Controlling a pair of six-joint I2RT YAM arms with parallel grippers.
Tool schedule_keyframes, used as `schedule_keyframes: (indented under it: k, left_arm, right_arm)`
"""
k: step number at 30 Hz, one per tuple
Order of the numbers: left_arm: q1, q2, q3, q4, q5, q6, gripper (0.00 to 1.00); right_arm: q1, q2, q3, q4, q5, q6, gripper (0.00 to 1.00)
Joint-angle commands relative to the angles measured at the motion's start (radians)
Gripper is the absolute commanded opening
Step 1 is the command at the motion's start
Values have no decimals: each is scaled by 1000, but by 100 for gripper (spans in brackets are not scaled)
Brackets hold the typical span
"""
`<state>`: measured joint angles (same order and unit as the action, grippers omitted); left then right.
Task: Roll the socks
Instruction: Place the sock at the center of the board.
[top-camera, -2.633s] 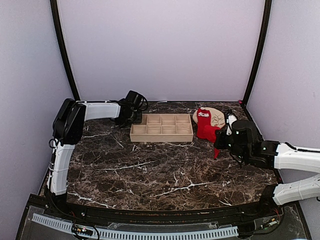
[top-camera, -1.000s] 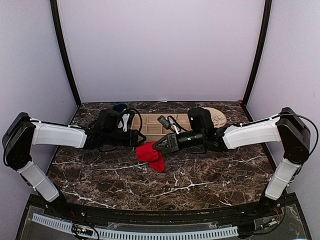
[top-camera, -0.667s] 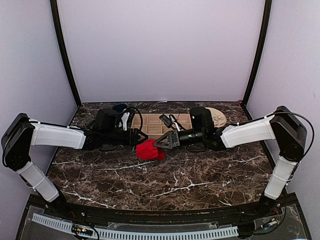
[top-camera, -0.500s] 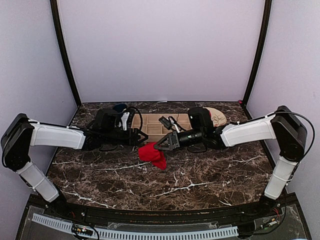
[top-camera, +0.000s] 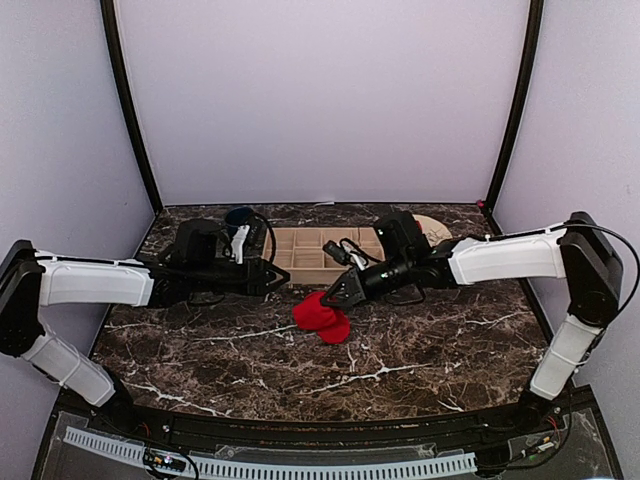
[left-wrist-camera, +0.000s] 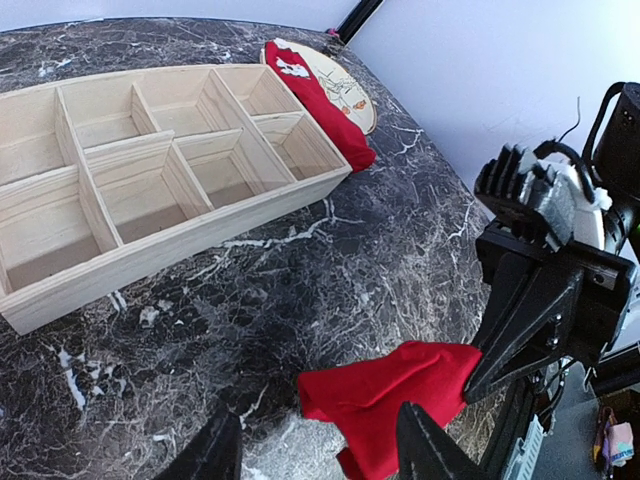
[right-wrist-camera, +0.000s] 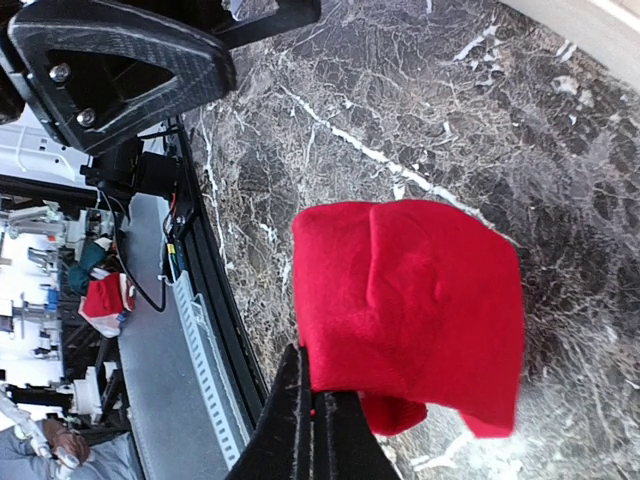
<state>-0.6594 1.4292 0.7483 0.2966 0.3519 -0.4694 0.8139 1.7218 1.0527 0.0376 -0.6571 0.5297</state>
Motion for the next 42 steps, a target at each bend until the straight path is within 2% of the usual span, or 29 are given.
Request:
schedule_keyframes:
  k: [1,9,15,20,26,29,34,38,42]
  left_arm:
    - [-2,-22,-17,-9,38,25,54]
    - [-17,7,-18,28,66,20,54]
    - [-28,36,-14,47,91,25,54]
    - [-37,47,-23,70,109,26,54]
    - [-40,45,-45,92,126,23,54]
    - [-42,47,-50,102,127,22,54]
    - [-44,40,-57,107,118,20,54]
    - [-45,19,-76,102,101,29,54]
    - [-45,15,-96,107,96,29,54]
  right_arm:
    - [-4,-78,50,-157,35,-100,0]
    - [3,-236,-33,-346,69,-114,0]
    - [23,-333,-86,-386,2,-49,0]
    - [44,-260,-108,-403,-77,-52,0]
    - [62,-53,8,-421,-110,-121,0]
    - [71,86,157,-442,-81,-159,6]
    - [76,248,333,-414,-50,-153,27]
    - [80,262,382,-375,8,-132,33]
    - [76,197,351,-347,92,-126,37]
